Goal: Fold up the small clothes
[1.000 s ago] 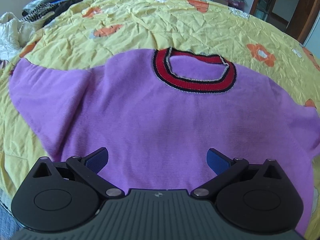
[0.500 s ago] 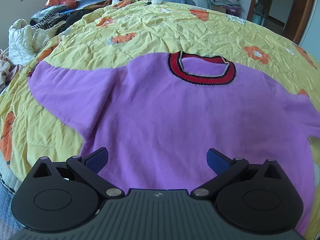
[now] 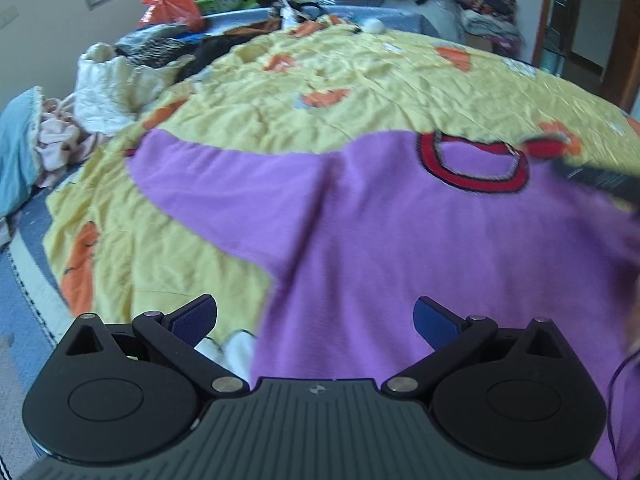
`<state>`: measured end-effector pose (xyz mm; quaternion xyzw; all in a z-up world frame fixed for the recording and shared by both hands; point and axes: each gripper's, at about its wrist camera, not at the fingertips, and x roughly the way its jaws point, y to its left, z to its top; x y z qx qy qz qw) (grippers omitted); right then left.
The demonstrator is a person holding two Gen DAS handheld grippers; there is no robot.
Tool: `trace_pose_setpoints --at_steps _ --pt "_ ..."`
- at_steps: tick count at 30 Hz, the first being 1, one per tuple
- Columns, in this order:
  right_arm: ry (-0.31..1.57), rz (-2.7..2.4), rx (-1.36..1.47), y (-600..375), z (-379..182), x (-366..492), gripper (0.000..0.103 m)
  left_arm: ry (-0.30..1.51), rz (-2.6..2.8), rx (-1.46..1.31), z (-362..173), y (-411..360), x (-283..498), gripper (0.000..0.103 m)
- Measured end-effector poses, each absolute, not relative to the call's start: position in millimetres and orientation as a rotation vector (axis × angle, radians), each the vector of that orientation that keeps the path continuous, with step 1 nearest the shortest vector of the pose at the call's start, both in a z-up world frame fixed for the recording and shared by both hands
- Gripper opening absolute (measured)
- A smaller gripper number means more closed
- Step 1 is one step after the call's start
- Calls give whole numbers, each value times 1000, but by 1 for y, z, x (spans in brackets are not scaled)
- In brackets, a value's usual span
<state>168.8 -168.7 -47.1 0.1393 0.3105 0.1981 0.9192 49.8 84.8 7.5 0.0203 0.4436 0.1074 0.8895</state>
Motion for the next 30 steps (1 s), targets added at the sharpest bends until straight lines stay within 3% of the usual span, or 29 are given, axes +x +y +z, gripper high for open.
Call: trace_pose_setpoints --at_steps 13,18,19,21,22,30 --pt "650 594 195 -56 -47 142 4 897 288 9 18 114 53 103" --pt "752 599 178 -30 -86 160 10 920 282 25 7 109 56 103" --pt "784 613 155 -25 -92 161 17 924 284 30 4 109 56 103" --pt "798 679 177 -26 -94 157 70 940 293 37 -1 109 58 103" --pt "772 706 200 -34 -87 148 78 947 299 37 -3 110 59 103" --pt "602 389 177 -178 -52 93 79 917 253 -74 -6 116 83 103"
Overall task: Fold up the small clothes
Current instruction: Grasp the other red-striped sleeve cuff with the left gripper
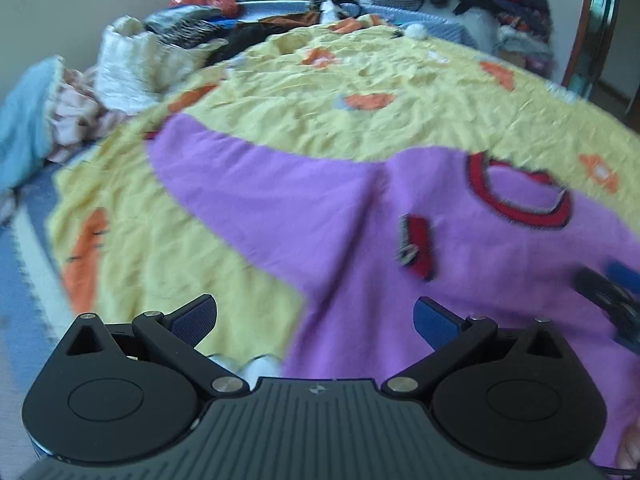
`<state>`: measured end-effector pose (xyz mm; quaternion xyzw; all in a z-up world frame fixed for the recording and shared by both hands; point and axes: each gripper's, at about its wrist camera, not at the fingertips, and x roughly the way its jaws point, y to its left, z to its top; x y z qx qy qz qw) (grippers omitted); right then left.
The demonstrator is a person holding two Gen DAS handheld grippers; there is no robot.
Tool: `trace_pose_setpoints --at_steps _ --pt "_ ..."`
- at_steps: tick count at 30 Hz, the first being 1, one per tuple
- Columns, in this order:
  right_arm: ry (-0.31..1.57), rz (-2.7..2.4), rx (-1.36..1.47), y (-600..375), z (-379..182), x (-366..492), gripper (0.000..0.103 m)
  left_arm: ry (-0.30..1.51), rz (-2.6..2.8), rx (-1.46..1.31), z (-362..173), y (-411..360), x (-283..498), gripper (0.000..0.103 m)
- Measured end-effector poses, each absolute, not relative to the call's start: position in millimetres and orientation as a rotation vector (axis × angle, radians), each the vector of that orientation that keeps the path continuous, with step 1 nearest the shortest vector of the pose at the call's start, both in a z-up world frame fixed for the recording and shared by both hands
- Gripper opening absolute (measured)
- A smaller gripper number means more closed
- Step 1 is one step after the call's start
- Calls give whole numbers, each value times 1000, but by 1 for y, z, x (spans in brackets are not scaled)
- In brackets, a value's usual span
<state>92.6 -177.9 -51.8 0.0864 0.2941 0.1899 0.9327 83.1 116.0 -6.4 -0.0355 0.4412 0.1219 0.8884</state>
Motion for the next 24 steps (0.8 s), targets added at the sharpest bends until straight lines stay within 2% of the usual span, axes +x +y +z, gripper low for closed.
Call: trace_pose_setpoints --at_steps 3,8,15,20,23,24 --pt "607 204 225 -247 -57 85 79 897 191 -99 -16 106 111 103" --pt "618 4 310 -321 -73 70 79 974 151 -79 -53 101 163 103" --pt "579 61 408 -323 -81 58 79 1089 -86 -414 -84 125 193 103" --pt "572 112 412 -308 -82 63 79 1099 -38 -439 -89 127 200 103" --pt "563 129 424 -306 -81 65 79 1130 2 -362 -87 114 205 97" --pt "560 128 427 -306 -82 65 79 1128 16 -323 -85 111 208 89"
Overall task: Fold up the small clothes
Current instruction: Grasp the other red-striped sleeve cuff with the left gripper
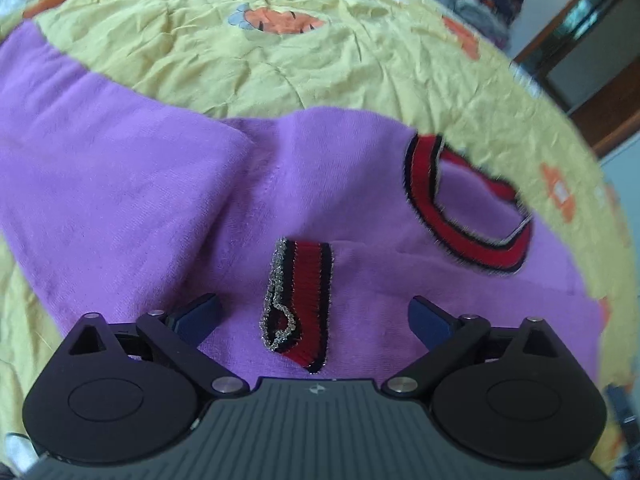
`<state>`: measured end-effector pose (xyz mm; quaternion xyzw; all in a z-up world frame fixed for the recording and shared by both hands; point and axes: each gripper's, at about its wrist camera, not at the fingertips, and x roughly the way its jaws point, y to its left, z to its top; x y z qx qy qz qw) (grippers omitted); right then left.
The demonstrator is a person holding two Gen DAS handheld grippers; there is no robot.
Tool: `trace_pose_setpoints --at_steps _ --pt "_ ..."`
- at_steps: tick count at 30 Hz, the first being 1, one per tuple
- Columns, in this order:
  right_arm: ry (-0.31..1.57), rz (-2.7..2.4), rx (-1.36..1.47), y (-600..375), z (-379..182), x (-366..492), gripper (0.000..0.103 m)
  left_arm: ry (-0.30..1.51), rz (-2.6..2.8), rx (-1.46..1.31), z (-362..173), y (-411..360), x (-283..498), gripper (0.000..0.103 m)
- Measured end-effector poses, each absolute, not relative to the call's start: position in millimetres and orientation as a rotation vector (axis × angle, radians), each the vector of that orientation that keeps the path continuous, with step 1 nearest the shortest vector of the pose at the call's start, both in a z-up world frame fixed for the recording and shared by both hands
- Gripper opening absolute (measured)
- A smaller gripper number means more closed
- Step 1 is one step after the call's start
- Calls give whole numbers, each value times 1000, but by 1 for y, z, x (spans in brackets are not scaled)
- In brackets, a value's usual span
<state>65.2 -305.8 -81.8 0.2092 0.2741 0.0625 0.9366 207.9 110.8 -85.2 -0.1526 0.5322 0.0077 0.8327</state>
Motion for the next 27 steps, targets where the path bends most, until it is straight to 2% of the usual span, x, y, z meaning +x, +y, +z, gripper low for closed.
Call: trace_pose_setpoints --at_steps 1,3,5,16,22,23,24,25,26,27 --pt "561 121 429 -306 -82 66 79 1114 34 -290 -83 107 208 79" --pt "570 111 433 -308 -83 65 79 1110 84 -240 -79 104 209 22" --pt "570 105 438 -312 -85 64 79 1125 45 -318 -79 112 213 6" --pt "550 95 391 -318 -81 60 79 931 21 -289 -37 121 192 6" --pt "543 108 264 -298 -80 77 79 962 78 -225 -55 136 199 6" --pt "544 121 250 -295 -81 82 75 965 77 -210 -61 135 200 6" --pt "555 136 220 -290 -82 88 63 976 83 -178 -67 133 202 14" --pt "571 137 168 -283 -84 96 58 991 123 -137 -72 132 203 20" --pt "574 135 102 -276 -85 102 51 995 148 -128 -74 132 203 20" --pt "569 145 42 -268 -86 106 50 978 161 -133 -71 134 198 20"
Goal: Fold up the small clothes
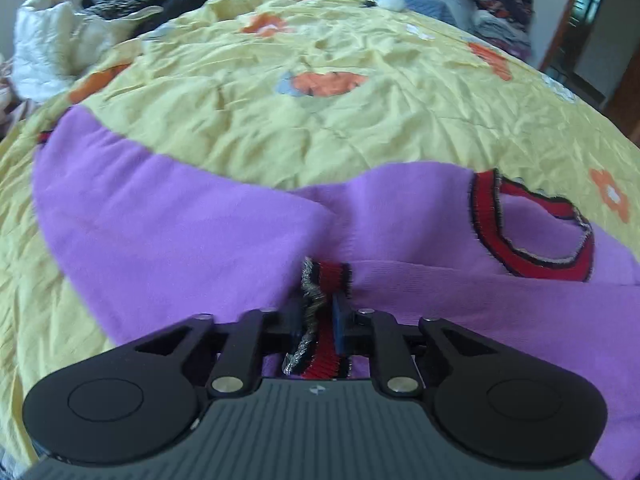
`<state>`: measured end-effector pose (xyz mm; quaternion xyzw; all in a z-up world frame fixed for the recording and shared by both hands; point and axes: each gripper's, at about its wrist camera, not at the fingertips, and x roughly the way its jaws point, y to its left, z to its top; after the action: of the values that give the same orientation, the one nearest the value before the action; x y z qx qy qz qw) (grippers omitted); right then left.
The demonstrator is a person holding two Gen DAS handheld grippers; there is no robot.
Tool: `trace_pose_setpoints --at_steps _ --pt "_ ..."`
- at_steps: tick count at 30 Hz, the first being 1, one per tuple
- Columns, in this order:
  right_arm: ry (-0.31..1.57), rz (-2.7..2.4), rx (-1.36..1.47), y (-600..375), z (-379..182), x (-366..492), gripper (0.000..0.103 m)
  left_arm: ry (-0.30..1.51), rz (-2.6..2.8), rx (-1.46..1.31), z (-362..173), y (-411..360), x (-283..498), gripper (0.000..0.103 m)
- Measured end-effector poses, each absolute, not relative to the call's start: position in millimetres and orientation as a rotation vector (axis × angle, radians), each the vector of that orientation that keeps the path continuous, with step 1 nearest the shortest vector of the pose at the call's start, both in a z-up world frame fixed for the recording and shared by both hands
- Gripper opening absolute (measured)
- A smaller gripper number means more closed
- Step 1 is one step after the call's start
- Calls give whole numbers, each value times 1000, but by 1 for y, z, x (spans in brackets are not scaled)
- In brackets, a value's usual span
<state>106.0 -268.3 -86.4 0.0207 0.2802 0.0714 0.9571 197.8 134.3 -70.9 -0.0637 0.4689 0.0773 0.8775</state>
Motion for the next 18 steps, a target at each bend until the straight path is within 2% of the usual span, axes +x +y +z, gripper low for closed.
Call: trace_pose_setpoints --at_steps 4,6,7,9,13,16,17,18 --pt "605 183 -40 -262 -88 133 50 817 255 -39 -37 120 167 24" --pt "626 195 -11 -268 -90 150 50 773 174 -48 -26 106 156 37" --pt "638 202 24 -274 -92 157 50 779 122 -45 -26 97 157 40" --pt "727 152 26 -281 -102 176 48 811 70 -6 -38 80 165 41" --pt "726 96 -11 -287 -106 179 49 907 58 29 -82 70 181 41" --pt "690 107 -19 -276 -90 156 50 882 47 30 -89 76 174 48" --pt "680 129 -2 -272 -86 147 50 883 42 17 -89 80 171 56" --pt "670 148 10 -266 -84 138 50 889 46 -1 -89 84 170 71"
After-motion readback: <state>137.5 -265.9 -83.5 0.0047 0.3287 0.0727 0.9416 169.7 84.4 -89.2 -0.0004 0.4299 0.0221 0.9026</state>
